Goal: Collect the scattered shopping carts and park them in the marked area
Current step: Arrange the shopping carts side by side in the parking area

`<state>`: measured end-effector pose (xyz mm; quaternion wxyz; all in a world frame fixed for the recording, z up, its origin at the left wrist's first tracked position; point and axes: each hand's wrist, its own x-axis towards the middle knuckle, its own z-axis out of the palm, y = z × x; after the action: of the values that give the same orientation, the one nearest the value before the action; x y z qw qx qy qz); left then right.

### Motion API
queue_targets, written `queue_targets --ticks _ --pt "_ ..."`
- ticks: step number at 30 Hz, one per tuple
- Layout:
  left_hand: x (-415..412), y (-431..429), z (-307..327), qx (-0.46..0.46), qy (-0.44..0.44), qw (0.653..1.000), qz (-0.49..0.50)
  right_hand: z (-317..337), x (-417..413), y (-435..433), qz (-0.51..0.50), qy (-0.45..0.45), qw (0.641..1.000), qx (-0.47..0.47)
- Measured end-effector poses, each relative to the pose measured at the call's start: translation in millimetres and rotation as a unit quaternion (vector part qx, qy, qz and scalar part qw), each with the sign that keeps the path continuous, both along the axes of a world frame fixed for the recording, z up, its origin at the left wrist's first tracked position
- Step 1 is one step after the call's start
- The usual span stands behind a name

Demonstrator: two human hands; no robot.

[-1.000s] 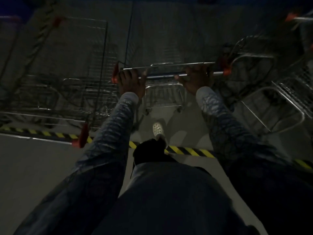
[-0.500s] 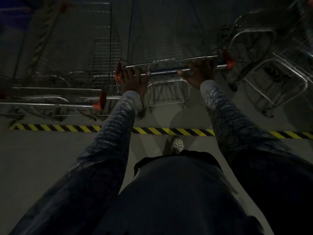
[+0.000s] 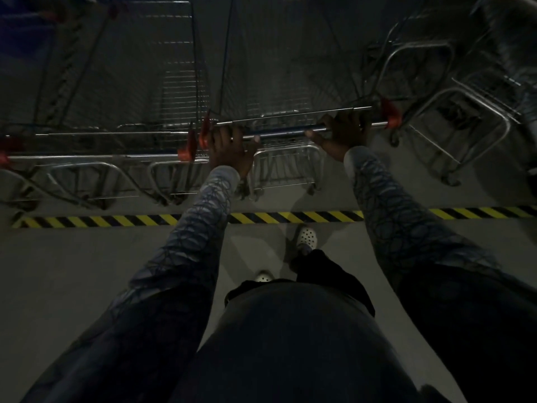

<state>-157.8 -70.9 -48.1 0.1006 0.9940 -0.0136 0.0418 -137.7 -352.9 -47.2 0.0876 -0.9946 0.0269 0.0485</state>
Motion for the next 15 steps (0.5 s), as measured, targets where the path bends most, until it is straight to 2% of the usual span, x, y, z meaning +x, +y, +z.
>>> queue_targets --ticks 4,15 --pt "-7 8 -4 0.011 -0.001 1.0 -0.005 2 -10 2 0.0 0.002 1.0 0.024" --pt "-16 12 -4 0.021 -0.016 1.0 -0.016 2 -19 4 0.001 -0.001 1.0 0.009"
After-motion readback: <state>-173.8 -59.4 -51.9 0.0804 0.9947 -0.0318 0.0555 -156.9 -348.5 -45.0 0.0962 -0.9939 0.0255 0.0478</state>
